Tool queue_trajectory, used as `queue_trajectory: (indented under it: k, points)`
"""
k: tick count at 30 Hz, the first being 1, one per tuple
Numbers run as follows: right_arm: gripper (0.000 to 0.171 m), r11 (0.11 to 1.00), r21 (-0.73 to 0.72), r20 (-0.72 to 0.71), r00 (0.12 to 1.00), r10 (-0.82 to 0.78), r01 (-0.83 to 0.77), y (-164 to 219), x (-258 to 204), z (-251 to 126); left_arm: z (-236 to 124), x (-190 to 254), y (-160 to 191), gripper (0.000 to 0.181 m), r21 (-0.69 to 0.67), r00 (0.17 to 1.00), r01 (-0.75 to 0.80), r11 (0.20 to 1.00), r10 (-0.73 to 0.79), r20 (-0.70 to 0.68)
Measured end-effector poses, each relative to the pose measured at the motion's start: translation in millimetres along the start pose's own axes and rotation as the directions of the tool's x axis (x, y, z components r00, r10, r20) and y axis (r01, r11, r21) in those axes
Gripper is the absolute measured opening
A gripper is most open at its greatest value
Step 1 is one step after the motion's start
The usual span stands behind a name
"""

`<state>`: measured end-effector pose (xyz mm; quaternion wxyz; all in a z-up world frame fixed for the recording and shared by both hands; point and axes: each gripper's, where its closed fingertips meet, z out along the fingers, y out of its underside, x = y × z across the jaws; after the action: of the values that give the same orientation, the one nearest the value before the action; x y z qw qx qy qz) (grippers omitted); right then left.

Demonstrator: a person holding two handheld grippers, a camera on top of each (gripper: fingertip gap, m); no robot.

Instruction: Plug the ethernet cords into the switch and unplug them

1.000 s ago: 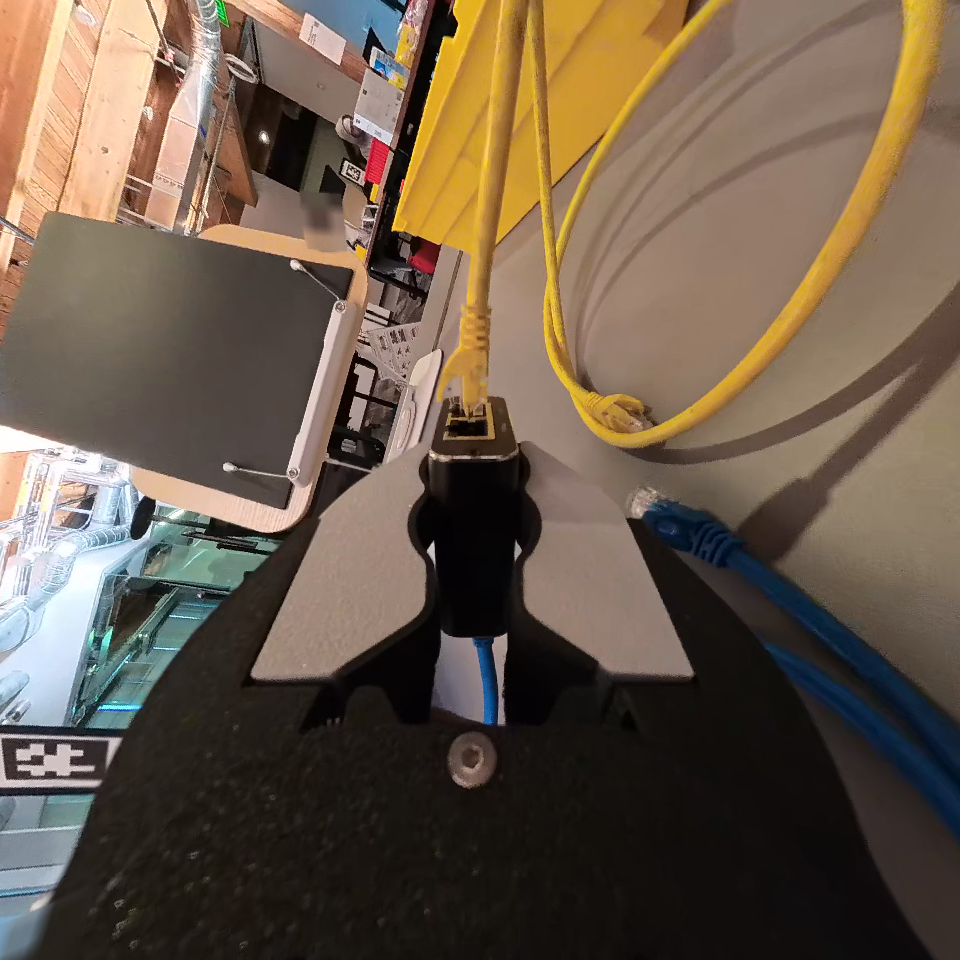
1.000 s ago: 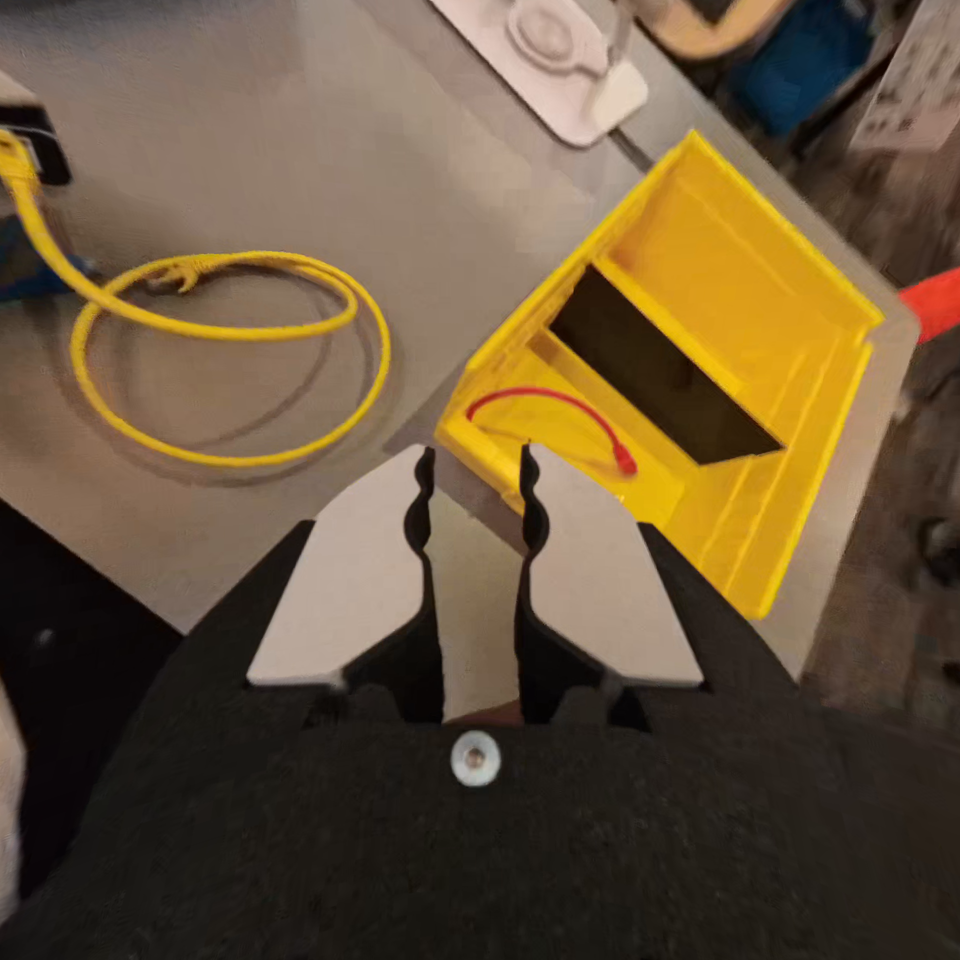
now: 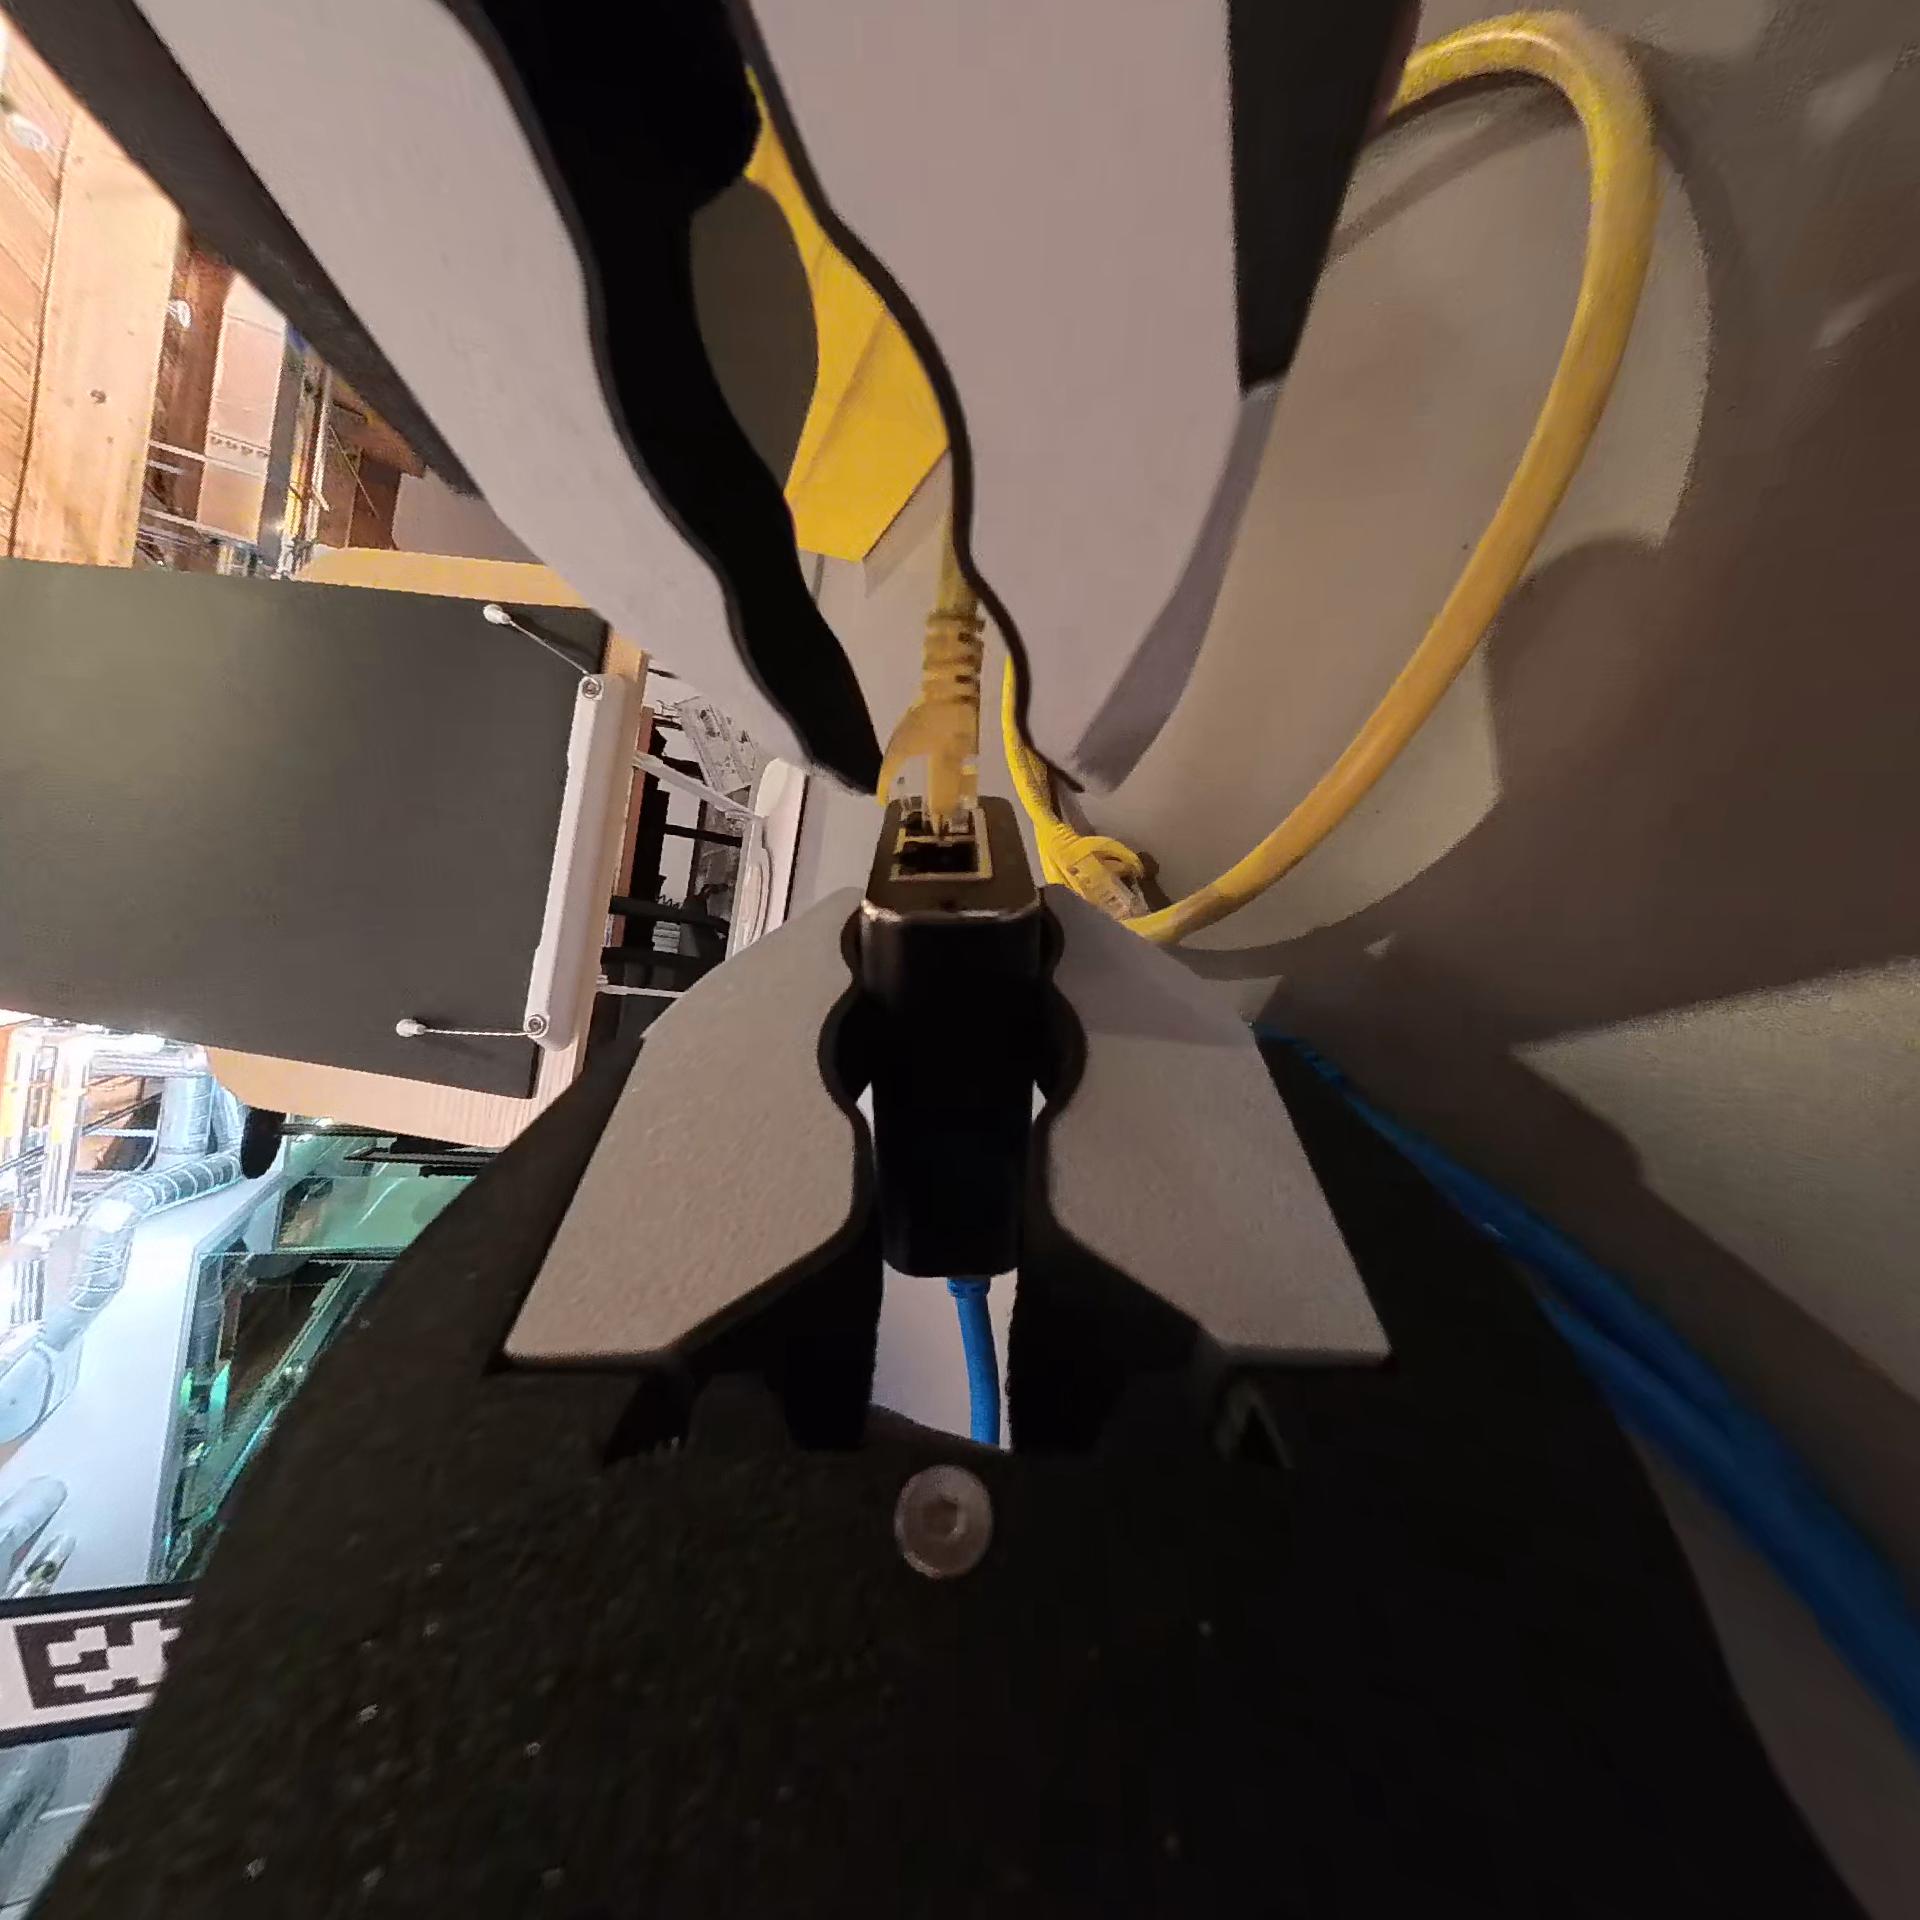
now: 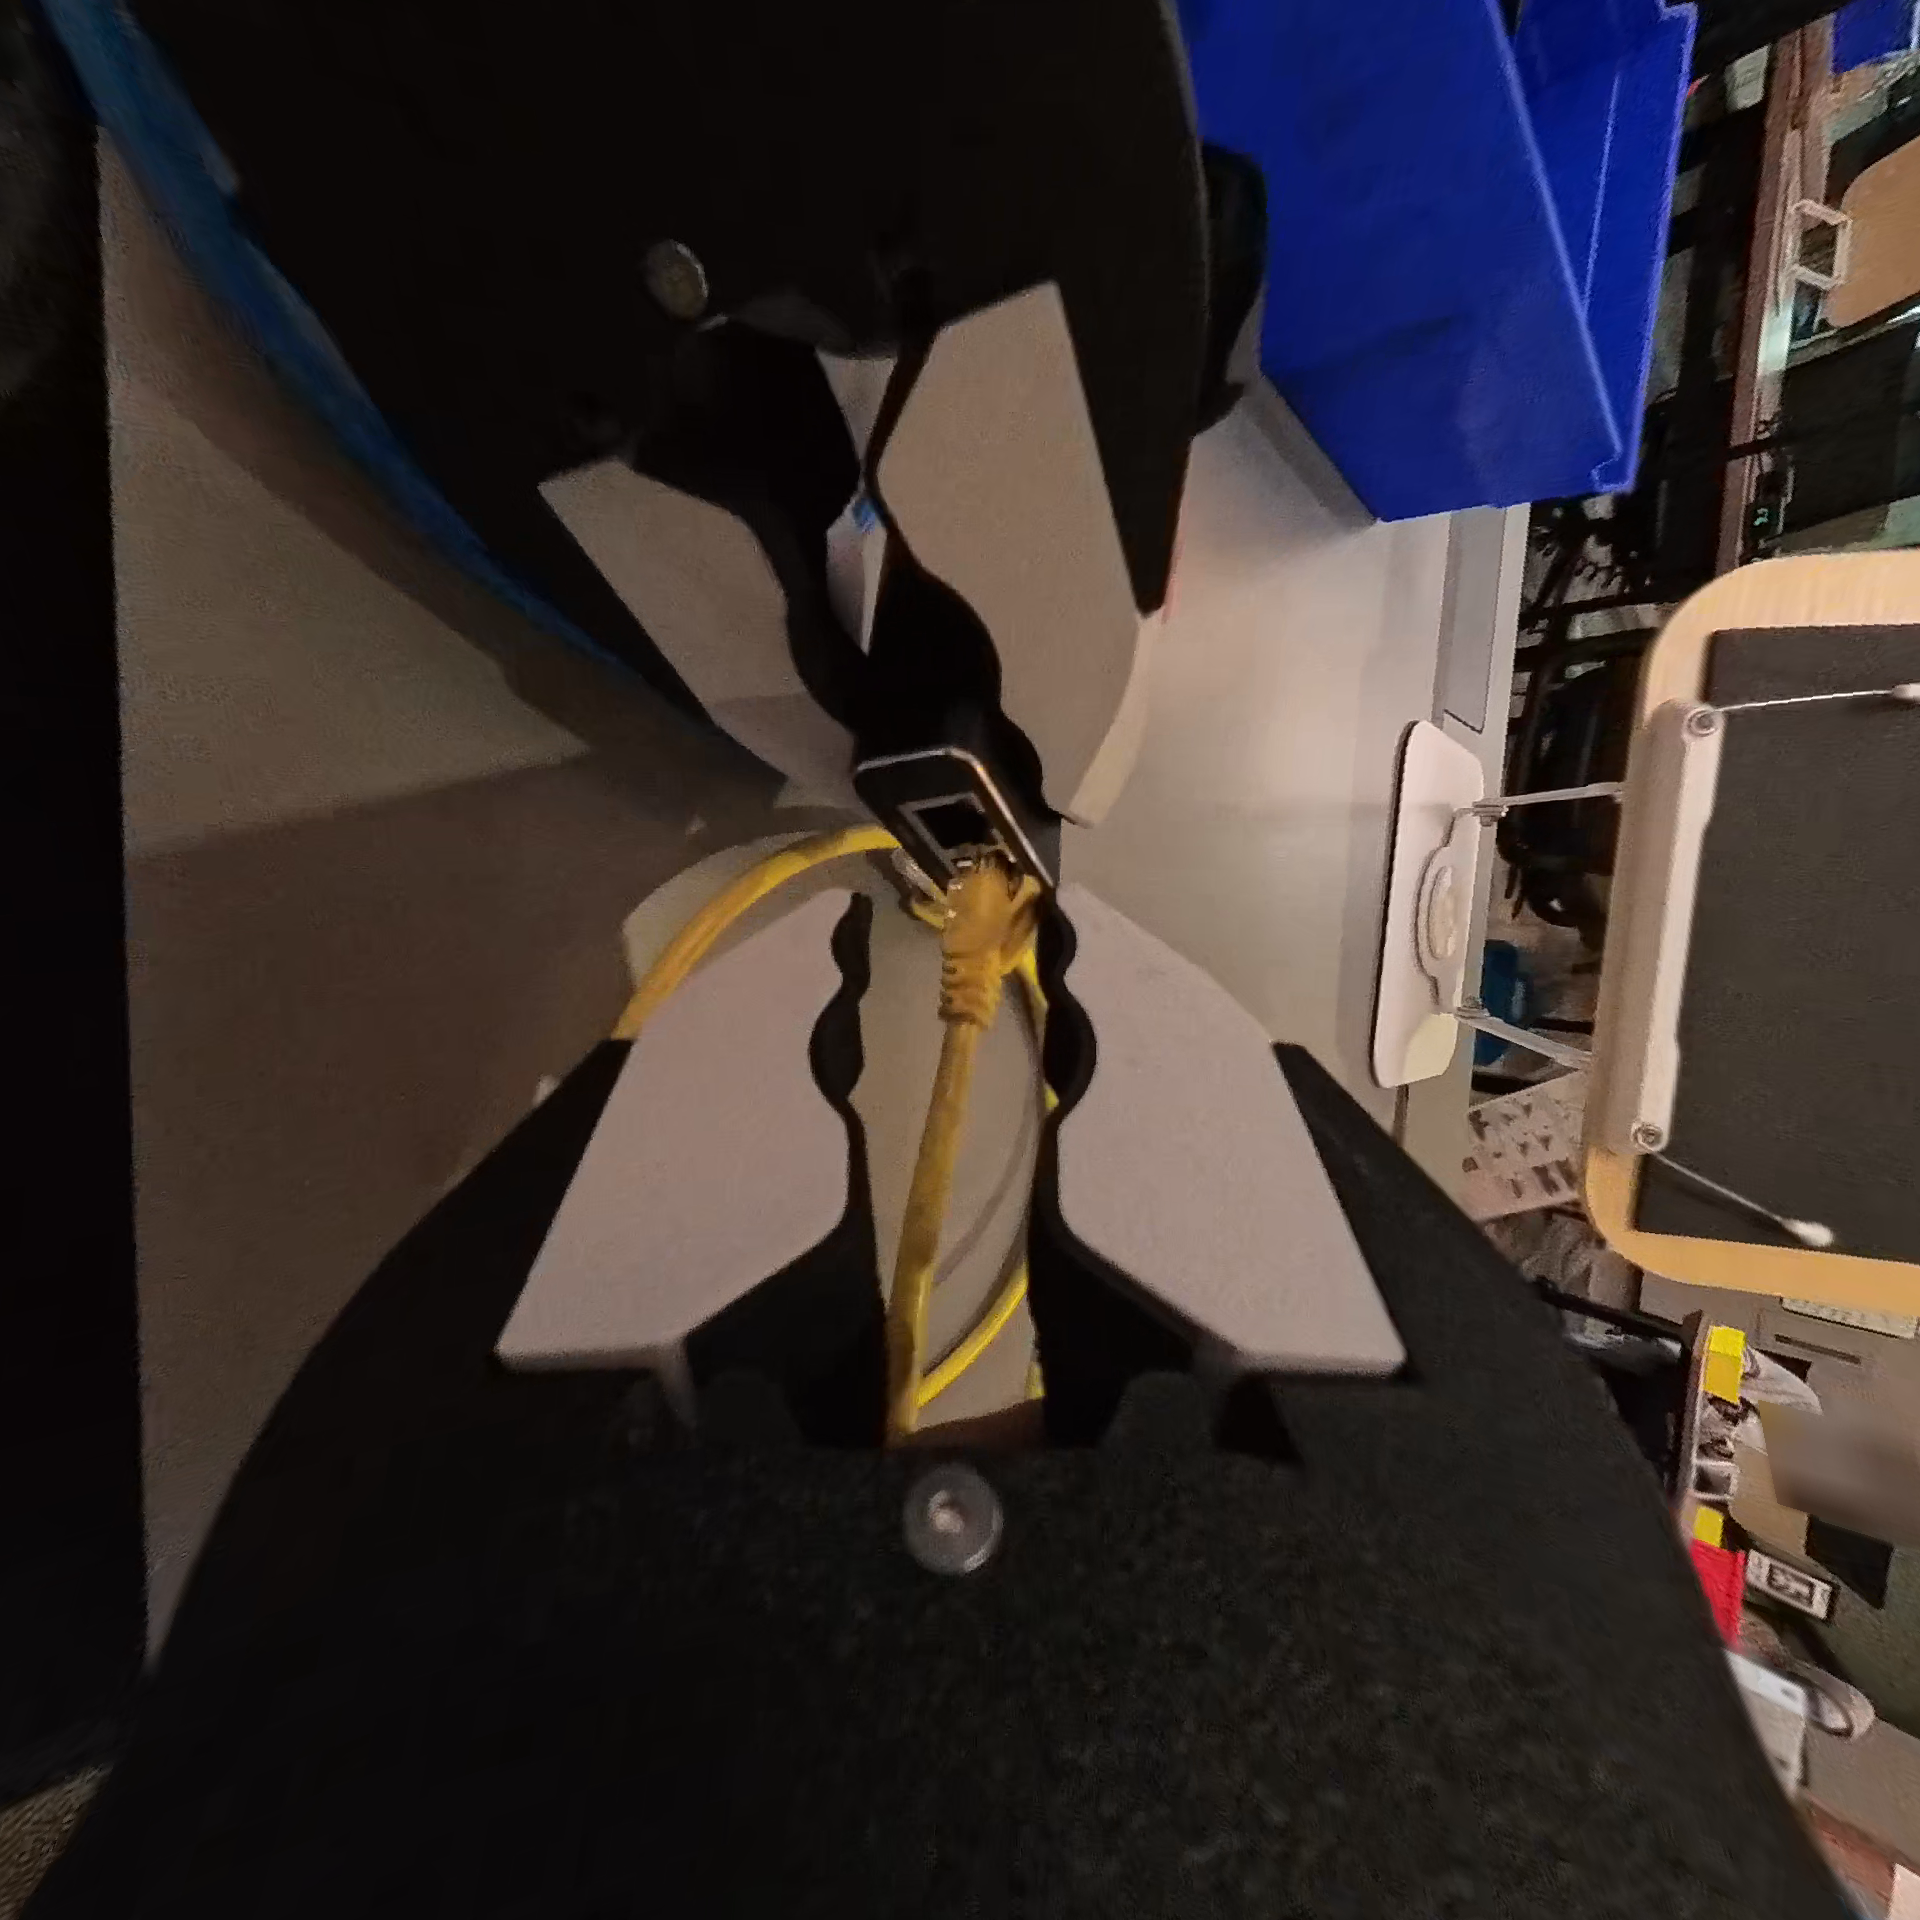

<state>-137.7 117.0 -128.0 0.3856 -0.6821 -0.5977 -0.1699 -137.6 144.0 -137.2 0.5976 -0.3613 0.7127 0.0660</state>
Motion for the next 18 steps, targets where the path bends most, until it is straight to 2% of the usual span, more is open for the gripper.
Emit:
queue_trajectory:
  k: [7, 18]
  points:
    - [0.017, 0.999, -0.011, -0.050, 0.998, -0.034, 0.034, 4.4, 3.3, 3.7, -0.9, 3.5, -4.3, 0.027, 0.012, 1.000, 0.014, 1.000, -0.013, -0.018]
    - [0.016, 0.997, 0.010, -0.096, 0.993, -0.073, 0.074, 1.8, 4.7, 4.3, 0.2, 4.7, -0.8, 0.027, 0.006, 0.997, 0.058, 0.998, -0.058, -0.046]
